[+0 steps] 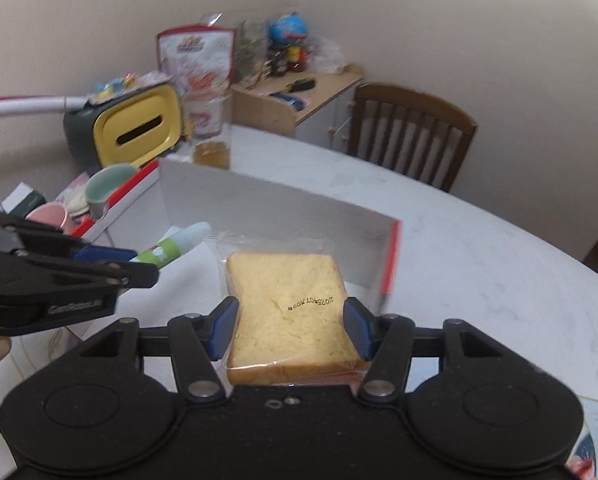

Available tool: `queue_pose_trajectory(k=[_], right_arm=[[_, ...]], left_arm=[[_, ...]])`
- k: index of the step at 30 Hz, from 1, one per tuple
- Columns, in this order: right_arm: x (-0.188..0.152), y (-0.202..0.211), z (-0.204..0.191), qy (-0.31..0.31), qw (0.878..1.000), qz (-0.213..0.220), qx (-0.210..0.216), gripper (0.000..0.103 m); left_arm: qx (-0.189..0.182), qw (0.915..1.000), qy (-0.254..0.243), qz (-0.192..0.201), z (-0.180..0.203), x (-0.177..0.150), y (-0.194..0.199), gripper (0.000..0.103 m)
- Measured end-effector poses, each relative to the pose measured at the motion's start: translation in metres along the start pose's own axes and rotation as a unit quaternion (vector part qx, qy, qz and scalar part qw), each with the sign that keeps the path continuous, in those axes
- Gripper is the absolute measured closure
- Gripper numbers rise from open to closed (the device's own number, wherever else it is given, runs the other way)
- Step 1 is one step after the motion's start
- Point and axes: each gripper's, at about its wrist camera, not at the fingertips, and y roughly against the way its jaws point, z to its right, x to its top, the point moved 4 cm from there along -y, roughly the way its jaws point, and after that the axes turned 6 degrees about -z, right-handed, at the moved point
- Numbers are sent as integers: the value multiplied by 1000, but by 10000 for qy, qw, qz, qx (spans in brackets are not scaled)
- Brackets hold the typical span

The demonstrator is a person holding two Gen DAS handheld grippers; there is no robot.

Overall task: Organize objects
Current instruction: 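Carry the glue stick and bagged bread into the red shoebox with both grippers, then open both grippers to drop the glue stick and bread in the box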

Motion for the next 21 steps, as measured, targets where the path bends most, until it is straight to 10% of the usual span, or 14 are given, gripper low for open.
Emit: queue_pose_trajectory(k=[21], right_arm=[[4,-82,-24,438,9899,-1348,-75,47]], left_arm=[[-18,9836,-711,-1655,-7,8,-76,87]])
